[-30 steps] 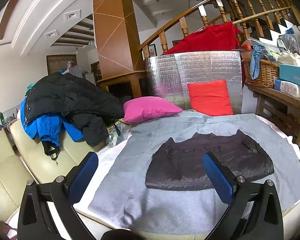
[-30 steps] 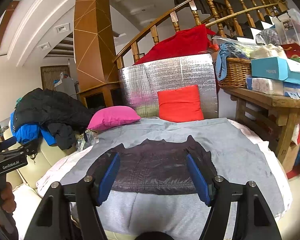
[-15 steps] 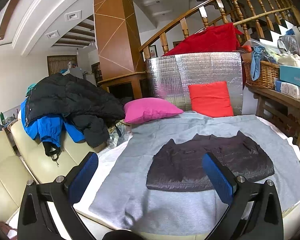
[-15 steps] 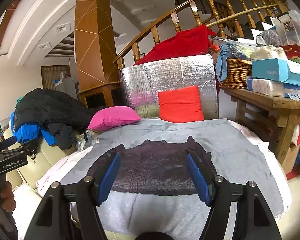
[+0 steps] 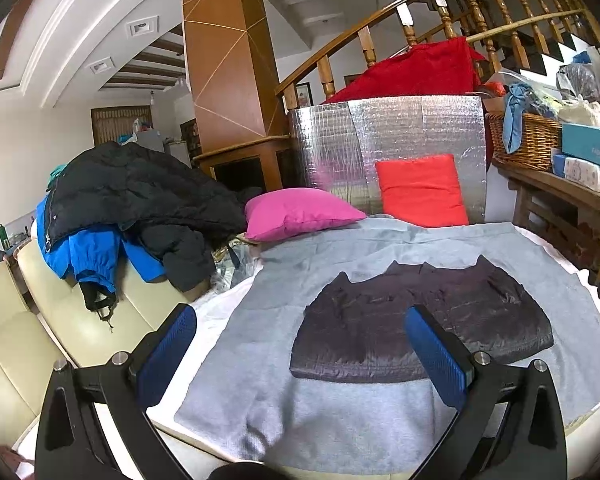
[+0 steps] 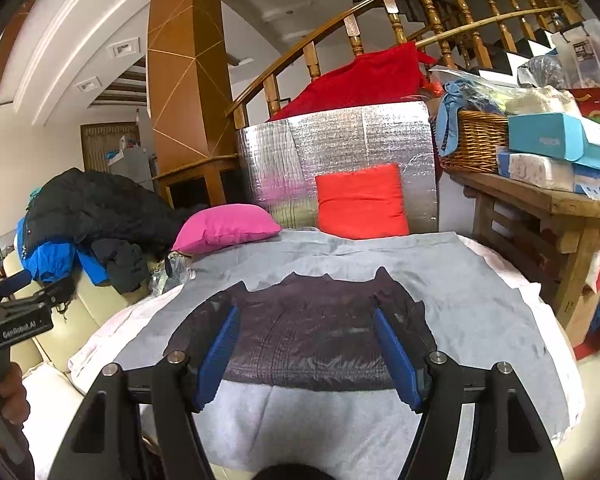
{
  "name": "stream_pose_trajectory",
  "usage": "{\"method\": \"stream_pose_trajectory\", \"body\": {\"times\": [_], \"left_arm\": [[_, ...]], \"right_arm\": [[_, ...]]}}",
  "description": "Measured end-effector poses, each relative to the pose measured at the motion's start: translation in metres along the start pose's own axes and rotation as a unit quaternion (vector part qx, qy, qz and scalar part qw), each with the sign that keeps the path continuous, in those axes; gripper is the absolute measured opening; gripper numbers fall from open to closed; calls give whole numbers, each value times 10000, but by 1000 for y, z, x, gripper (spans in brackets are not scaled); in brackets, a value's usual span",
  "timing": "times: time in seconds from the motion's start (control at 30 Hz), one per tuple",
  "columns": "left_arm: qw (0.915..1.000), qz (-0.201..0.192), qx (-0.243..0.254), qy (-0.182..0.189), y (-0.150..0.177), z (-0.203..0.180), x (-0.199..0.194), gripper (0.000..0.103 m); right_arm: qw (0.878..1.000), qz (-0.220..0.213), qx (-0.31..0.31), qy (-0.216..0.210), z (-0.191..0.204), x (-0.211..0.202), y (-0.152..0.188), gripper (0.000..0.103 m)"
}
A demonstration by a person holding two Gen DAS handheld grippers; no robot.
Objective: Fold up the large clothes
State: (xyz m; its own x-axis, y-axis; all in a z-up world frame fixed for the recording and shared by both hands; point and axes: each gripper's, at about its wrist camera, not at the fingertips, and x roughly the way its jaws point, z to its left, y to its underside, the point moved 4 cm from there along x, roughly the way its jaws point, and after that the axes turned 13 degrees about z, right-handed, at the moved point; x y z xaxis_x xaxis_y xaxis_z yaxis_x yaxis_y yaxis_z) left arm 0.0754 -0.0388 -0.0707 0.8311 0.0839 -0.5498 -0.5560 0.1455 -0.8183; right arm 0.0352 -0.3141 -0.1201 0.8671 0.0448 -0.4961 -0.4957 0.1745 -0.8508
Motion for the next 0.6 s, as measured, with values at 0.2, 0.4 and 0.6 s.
{"method": "stream_pose_trajectory", "body": {"times": [0.2, 0.4, 0.6], "left_arm": [[9998, 198, -8, 24, -4, -1, 18, 103], [9992, 383, 88, 50, -4, -4, 43, 103], [9707, 2191, -421, 898, 33, -2, 164, 103]], "right_arm": [[9999, 86, 59, -39, 1, 13, -5, 72], [9991, 400, 118, -90, -3, 43, -4, 72], [9711, 1716, 1431, -840, -69, 129, 39, 72]]}}
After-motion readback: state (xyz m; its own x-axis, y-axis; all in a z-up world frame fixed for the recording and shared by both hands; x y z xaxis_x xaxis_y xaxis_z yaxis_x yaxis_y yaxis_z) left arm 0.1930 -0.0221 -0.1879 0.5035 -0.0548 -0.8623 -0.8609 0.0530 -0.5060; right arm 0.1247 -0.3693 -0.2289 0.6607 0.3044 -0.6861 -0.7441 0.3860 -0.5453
